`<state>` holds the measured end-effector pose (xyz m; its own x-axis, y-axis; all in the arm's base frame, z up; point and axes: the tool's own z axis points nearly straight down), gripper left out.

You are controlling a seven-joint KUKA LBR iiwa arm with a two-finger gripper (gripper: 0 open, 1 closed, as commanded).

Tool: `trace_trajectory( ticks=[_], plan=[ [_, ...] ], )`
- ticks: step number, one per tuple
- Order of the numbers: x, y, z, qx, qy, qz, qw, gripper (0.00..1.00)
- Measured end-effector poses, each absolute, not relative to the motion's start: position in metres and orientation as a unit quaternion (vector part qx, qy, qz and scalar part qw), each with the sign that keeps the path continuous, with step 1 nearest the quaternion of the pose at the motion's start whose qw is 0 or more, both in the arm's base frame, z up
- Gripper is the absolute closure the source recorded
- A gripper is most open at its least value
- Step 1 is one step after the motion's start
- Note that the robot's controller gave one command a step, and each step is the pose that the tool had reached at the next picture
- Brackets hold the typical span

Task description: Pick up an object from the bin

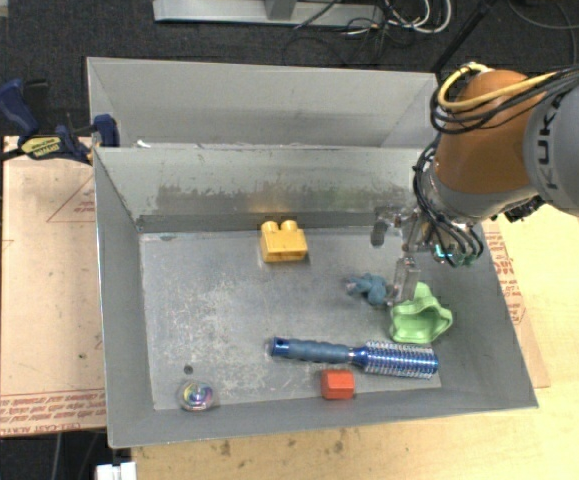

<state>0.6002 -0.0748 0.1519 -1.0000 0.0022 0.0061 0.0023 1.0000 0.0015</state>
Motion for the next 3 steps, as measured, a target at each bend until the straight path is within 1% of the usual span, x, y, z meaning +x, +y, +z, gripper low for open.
trace_trajectory(
  ticks=[1, 2, 3],
  plan=[
    [0.584, -0.122, 0.065, 0.009, -1.000, -0.001, 0.002, 0.00],
    [0.612, -0.079, 0.070, 0.040, -0.999, -0.001, -0.003, 0.00],
    [0.611, -0.081, 0.070, 0.038, -0.999, 0.000, -0.002, 1.00]
  ],
)
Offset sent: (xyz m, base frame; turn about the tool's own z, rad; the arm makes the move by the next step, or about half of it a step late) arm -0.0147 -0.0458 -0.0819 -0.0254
